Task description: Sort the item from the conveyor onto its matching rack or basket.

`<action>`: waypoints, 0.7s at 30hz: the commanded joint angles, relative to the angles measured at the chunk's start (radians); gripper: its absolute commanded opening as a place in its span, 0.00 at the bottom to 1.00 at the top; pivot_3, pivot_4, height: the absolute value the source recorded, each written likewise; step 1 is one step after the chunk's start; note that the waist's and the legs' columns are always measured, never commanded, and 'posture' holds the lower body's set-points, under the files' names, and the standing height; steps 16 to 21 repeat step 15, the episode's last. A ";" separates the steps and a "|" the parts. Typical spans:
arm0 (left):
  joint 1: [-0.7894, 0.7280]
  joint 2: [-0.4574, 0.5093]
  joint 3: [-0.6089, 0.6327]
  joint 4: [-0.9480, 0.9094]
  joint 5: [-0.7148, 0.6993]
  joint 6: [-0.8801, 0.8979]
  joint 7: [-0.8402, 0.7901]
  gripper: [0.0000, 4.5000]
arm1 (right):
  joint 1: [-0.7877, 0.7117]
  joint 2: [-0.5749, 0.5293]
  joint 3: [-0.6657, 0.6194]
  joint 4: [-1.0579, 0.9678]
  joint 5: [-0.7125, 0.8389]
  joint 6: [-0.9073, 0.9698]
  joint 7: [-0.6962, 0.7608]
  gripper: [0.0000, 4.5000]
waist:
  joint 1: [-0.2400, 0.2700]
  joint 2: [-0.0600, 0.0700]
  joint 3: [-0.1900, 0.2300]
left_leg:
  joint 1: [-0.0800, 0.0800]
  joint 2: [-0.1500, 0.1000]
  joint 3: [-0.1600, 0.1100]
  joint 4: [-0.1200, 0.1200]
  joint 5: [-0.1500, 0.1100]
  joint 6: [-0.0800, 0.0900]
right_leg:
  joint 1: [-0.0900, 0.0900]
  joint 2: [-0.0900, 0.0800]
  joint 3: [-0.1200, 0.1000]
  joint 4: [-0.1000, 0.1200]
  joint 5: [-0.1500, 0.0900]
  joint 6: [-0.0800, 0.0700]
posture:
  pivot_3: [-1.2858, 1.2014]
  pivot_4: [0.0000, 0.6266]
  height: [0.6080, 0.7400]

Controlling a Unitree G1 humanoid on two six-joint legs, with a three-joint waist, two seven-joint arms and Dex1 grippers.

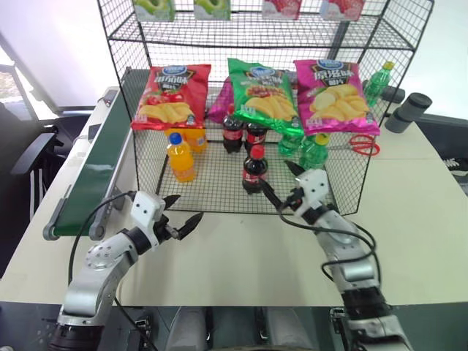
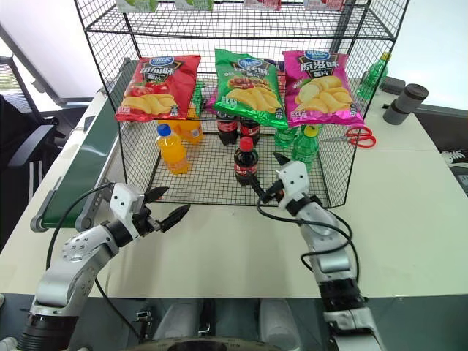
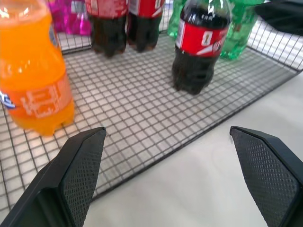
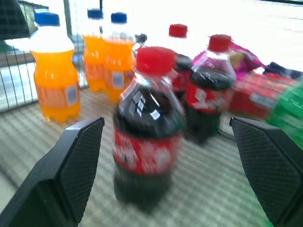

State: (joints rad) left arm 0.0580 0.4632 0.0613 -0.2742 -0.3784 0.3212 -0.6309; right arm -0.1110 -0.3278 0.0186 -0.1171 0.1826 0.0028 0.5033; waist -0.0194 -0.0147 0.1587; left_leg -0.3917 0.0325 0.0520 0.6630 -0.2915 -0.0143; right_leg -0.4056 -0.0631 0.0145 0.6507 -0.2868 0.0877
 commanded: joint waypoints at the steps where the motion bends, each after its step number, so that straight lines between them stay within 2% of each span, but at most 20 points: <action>1: 0.003 0.045 0.036 0.023 0.016 -0.046 -0.039 1.00 | 0.124 -0.125 -0.136 -0.231 0.153 0.104 0.098 0.98 | 0.004 0.001 0.000 | 0.000 0.000 0.000 0.000 0.000 0.000 | 0.000 0.000 0.000 0.000 0.000 -0.001 | 0.52 0.24 1.00; 9: 0.010 0.102 0.054 0.074 0.016 -0.089 -0.112 1.00 | 0.281 -0.273 -0.301 -0.356 0.286 0.227 0.174 0.98 | 0.005 0.001 0.000 | 0.000 0.000 0.000 0.000 0.000 0.000 | 0.001 0.000 0.000 -0.002 -0.002 -0.003 | 0.52 0.24 1.00; 21: 0.007 0.107 0.052 0.082 0.018 -0.104 -0.130 1.00 | 0.296 -0.284 -0.323 -0.343 0.285 0.237 0.176 0.98 | 0.006 0.001 0.000 | 0.000 0.000 0.000 0.000 0.000 0.000 | 0.001 0.000 0.000 -0.002 -0.002 -0.003 | 0.52 0.24 1.00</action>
